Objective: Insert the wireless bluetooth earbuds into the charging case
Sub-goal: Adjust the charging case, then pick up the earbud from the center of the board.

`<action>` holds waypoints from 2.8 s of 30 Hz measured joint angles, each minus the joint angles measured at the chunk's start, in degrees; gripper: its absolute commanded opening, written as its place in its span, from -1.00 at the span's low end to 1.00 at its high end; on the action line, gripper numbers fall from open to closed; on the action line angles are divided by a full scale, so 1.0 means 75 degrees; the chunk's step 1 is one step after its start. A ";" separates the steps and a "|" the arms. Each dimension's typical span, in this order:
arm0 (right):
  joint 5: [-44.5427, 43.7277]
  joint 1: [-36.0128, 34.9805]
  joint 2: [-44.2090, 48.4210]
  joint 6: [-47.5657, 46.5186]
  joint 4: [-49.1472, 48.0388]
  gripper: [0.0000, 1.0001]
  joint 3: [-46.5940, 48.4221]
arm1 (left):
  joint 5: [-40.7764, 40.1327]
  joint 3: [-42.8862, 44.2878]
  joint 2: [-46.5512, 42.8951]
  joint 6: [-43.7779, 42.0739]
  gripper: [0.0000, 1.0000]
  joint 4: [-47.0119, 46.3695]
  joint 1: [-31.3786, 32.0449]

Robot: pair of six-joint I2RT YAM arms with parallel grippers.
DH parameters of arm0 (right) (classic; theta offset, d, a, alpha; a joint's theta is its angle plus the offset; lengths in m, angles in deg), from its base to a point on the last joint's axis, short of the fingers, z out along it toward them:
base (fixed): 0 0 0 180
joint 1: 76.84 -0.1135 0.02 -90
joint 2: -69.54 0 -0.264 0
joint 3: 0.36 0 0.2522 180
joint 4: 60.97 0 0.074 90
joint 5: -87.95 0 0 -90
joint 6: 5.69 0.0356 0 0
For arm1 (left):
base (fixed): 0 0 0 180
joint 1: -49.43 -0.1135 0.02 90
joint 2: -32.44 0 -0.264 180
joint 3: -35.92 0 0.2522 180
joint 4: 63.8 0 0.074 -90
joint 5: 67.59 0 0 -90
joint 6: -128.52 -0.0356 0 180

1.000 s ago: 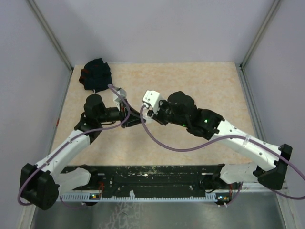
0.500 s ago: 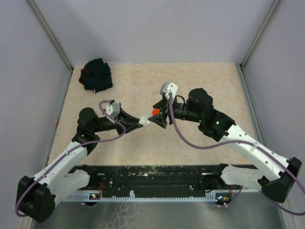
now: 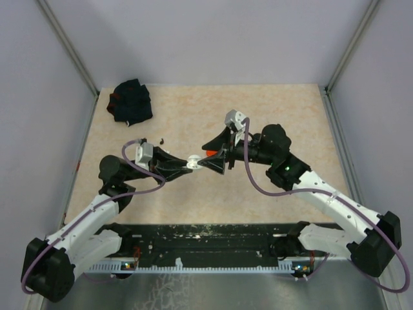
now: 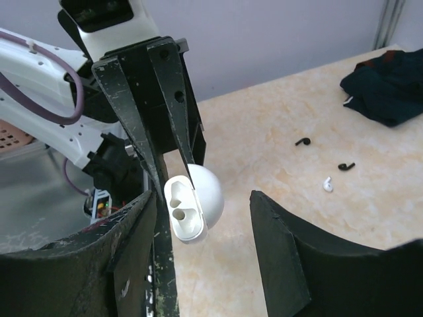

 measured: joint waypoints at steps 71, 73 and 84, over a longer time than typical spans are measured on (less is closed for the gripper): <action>0.0644 0.0085 -0.0344 -0.1035 0.0708 -0.87 0.0425 | -0.0982 -0.0020 -0.1241 0.0187 0.38 0.1719 0.0000; 0.0219 0.0085 -0.0146 -0.1451 0.1201 -0.87 0.0560 | -0.1600 0.0119 -0.1475 -0.0070 0.95 0.2681 0.0003; -0.1661 0.0085 0.0507 -0.2430 0.2116 -0.89 0.0289 | -0.4759 0.1667 -0.1131 -0.0752 1.00 0.6761 0.0003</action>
